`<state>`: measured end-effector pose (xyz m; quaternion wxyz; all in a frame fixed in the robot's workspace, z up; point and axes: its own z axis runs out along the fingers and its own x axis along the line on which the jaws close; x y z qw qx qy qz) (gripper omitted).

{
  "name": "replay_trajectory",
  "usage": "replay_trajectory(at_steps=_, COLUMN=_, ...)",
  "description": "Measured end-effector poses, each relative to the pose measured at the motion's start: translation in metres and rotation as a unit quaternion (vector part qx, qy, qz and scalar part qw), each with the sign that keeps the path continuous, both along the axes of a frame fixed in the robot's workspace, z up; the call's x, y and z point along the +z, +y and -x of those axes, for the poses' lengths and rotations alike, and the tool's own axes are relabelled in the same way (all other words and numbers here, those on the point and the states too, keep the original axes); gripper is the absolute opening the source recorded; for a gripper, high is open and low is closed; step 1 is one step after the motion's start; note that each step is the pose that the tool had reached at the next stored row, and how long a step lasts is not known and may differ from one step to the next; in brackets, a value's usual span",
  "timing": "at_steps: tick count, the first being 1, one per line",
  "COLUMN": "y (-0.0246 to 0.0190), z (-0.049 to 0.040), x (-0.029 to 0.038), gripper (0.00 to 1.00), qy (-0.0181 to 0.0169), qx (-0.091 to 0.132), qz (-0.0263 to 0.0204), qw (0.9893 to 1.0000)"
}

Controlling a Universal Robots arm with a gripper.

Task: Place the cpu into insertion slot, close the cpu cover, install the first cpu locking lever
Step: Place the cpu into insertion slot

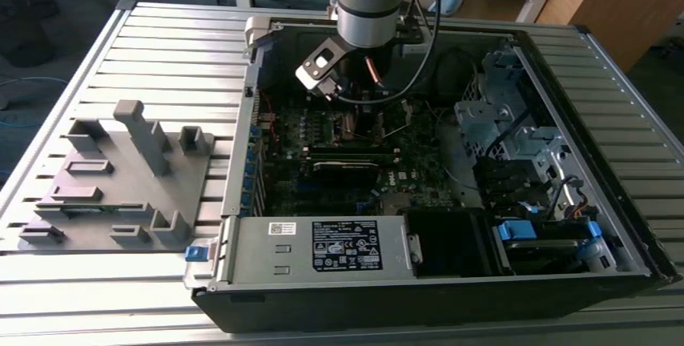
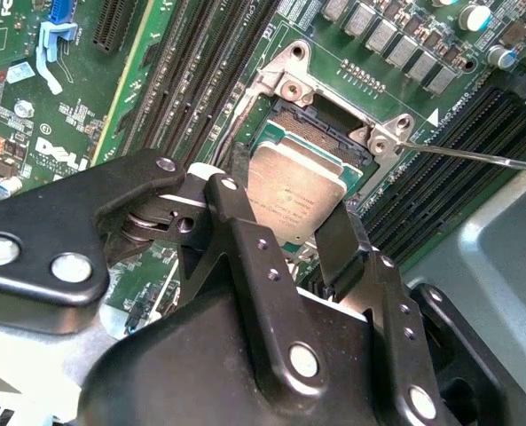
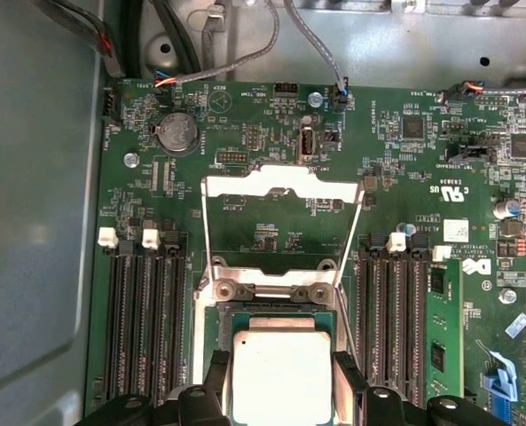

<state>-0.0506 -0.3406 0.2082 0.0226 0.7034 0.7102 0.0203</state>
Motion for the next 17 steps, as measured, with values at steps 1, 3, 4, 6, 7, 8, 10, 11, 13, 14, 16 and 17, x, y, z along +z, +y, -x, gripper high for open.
replay_trajectory(at_steps=1, y=0.0000, z=0.0001, x=-0.0002, gripper=0.54, qy=0.0001, qx=0.000, qz=0.0001, qw=1.0000)
replay_trajectory(at_steps=3, y=0.0000, z=0.0001, x=-0.0031, gripper=0.54, qy=0.0001, qx=-0.001, qz=0.0001, qw=1.0000)
replay_trajectory(at_steps=4, y=0.0000, z=0.0001, x=-0.0046, gripper=0.54, qy=0.0001, qx=-0.001, qz=0.0001, qw=1.0000)
replay_trajectory(at_steps=6, y=0.0000, z=0.0001, x=-0.0046, gripper=0.54, qy=0.0001, qx=-0.001, qz=0.0001, qw=1.0000)
replay_trajectory(at_steps=7, y=0.0000, z=0.0001, x=-0.0049, gripper=0.54, qy=0.0000, qx=-0.001, qz=0.0000, qw=1.0000)
replay_trajectory(at_steps=8, y=0.0001, z=0.0001, x=-0.0052, gripper=0.54, qy=0.0000, qx=-0.001, qz=-0.0001, qw=1.0000)
replay_trajectory(at_steps=10, y=0.0001, z=0.0001, x=-0.0062, gripper=0.54, qy=0.0000, qx=-0.001, qz=0.0001, qw=1.0000)
replay_trajectory(at_steps=11, y=0.0000, z=0.0001, x=-0.0070, gripper=0.54, qy=0.0001, qx=-0.001, qz=0.0001, qw=1.0000)
replay_trajectory(at_steps=13, y=0.0000, z=0.0001, x=-0.0076, gripper=0.54, qy=0.0001, qx=-0.001, qz=0.0002, qw=1.0000)
replay_trajectory(at_steps=14, y=0.0000, z=0.0002, x=-0.0076, gripper=0.54, qy=0.0001, qx=-0.001, qz=0.0002, qw=1.0000)
replay_trajectory(at_steps=16, y=0.0000, z=0.0001, x=-0.0077, gripper=0.54, qy=0.0001, qx=-0.001, qz=0.0001, qw=1.0000)
replay_trajectory(at_steps=17, y=0.0000, z=0.0001, x=-0.0078, gripper=0.54, qy=0.0000, qx=-0.001, qz=0.0001, qw=1.0000)
